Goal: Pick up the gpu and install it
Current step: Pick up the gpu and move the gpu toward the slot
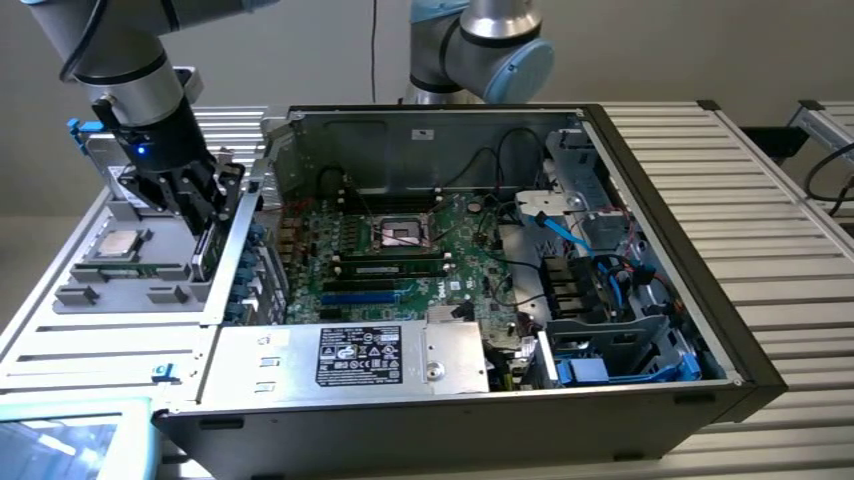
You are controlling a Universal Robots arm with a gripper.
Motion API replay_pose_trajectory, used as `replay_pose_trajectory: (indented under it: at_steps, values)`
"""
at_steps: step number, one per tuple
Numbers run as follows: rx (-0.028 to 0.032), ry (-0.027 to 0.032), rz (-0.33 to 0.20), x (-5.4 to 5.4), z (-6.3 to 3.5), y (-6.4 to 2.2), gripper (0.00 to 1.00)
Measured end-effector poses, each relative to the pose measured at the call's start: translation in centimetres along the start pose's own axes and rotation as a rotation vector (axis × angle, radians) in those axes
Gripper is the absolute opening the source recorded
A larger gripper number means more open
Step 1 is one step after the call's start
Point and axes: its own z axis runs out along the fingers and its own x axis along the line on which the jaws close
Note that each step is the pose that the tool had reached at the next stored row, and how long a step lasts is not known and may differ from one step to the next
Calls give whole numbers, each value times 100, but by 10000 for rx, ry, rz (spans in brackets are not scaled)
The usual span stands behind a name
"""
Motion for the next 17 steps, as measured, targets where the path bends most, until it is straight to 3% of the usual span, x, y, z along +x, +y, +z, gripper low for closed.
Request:
replay_pose_trajectory:
  at_steps: [5, 6, 17]
  values:
    - [-1, -1, 0, 0, 1, 0, 40]
    - [-1, -1, -1, 0, 1, 0, 33]
    - [0, 2, 0, 0, 38, 2, 31]
